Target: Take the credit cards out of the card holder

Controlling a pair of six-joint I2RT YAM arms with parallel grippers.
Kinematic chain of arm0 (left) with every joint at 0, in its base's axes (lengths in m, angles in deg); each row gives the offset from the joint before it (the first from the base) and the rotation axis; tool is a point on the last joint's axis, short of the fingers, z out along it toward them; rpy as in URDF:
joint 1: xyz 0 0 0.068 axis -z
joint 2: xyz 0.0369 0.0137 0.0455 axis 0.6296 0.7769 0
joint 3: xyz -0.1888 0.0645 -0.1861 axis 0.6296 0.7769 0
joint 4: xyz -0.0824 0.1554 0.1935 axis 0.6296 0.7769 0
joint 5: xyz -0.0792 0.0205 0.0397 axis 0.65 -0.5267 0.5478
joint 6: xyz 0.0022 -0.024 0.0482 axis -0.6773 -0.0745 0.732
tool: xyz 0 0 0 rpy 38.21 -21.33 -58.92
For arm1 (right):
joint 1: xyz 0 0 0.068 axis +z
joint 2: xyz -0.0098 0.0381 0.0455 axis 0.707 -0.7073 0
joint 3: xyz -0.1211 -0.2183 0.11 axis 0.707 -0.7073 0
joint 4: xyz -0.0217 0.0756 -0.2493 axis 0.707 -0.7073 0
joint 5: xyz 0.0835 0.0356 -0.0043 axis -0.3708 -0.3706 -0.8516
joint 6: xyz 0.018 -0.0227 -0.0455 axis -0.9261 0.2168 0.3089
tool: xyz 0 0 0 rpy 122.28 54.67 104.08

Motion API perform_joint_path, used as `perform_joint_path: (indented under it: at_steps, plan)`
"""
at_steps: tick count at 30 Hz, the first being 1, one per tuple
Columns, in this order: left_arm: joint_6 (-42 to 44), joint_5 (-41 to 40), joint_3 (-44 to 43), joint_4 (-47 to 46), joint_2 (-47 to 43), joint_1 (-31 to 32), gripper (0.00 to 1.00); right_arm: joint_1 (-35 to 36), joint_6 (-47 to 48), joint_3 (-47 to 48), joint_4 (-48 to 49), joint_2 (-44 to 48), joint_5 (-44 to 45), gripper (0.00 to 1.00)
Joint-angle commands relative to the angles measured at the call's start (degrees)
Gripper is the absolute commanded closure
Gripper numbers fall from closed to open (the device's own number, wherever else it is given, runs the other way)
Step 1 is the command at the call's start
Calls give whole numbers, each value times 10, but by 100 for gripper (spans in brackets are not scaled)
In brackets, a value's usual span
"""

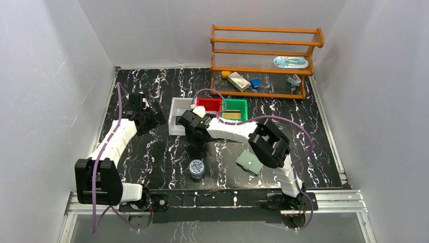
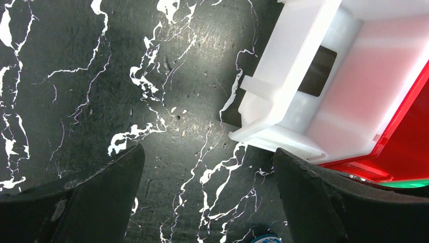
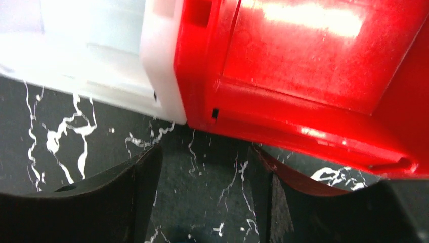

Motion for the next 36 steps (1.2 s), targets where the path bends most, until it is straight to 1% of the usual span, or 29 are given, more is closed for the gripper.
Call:
perform_joint_path:
  at_steps: [1,5,7,9,12,15,17,19,24,28,31,34,36]
  plan:
    - [8,6,9,8,-20,-4,2,5,26,-22,-1,77,-37,28]
    - [20,61,4,-25,-9,-4,2,5,24,-58,5,136,-46,28]
    - [37,109,-2,-55,4,-4,2,5,23,-78,13,165,-30,27]
    - [53,148,-27,-68,35,-4,2,0,24,-88,10,189,-7,24]
    - [74,182,-64,-68,86,-3,2,-28,34,-86,-1,203,0,24]
    - [83,186,-98,-49,133,-3,2,-71,54,-74,11,203,-34,23]
    - [87,190,-111,-42,153,-3,3,-90,77,-62,33,191,-75,23]
    - [90,201,-116,-43,167,-3,3,-99,97,-27,37,165,-110,23]
    - [98,232,-125,-40,194,-3,6,-99,113,84,-5,74,-123,23]
    - [93,236,-114,-37,182,-3,6,-99,112,163,-36,10,-104,20]
    - [81,215,-100,-37,163,-3,5,-99,108,212,-64,-37,-91,20]
    - [67,168,-90,-30,143,-3,4,-95,106,226,-77,-68,-104,23]
    - [61,137,-87,-20,129,-3,3,-86,104,218,-90,-78,-80,23]
